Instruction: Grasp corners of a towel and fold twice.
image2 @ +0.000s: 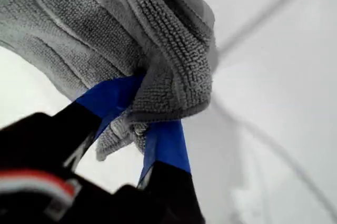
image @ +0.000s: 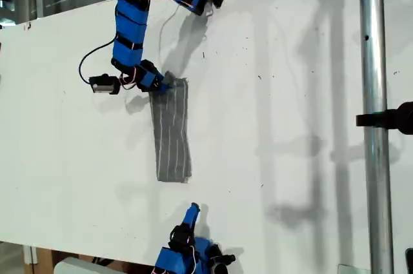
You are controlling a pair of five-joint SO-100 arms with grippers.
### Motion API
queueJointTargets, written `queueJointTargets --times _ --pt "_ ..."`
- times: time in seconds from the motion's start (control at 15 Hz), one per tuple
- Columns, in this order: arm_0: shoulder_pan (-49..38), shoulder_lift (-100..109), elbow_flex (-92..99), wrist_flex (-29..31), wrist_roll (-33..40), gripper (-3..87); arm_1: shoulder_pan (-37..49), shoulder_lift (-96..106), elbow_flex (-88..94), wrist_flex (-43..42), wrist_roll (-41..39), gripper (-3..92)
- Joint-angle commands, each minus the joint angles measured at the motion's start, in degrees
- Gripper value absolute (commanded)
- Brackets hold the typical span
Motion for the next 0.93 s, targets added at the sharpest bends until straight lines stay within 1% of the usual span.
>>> queueJointTargets --times 0.0,0.13,0.2,0.27,0.33,0.4,0.53,0.73,0.87 --pt "-0.70 0.26 -0.44 -1.23 0.35 4.9 1.67 23.55 12.30 11.07 5.80 -0.2" --pt "-0.70 0.26 -0.26 -1.41 0.44 4.8 4.66 41.31 20.21 22.68 10.46 -0.2" --pt "-0.70 0.26 -0.26 -1.41 0.62 4.7 5.10 46.23 21.36 26.02 12.04 -0.2" --pt "-0.70 0.26 -0.26 -1.49 0.62 4.6 3.60 48.52 20.65 25.84 12.66 -0.2" --pt "-0.62 0.26 -0.26 -1.49 0.70 4.5 -1.32 48.34 17.31 22.24 13.97 -0.2" --pt "-0.26 0.26 -0.26 -1.49 0.53 4.4 -6.06 43.77 11.43 17.84 15.03 -0.2" --pt "-0.18 0.26 -0.18 -1.49 0.35 4.3 -12.22 28.92 -1.49 8.88 15.56 -0.2" --pt "-0.18 0.26 -0.09 -1.67 0.09 4.1 -15.47 7.38 -18.54 0.44 15.03 -0.2" --pt "-0.09 0.26 -0.09 -1.67 0.00 4.1 -15.56 2.29 -19.78 -7.56 15.03 -0.2"
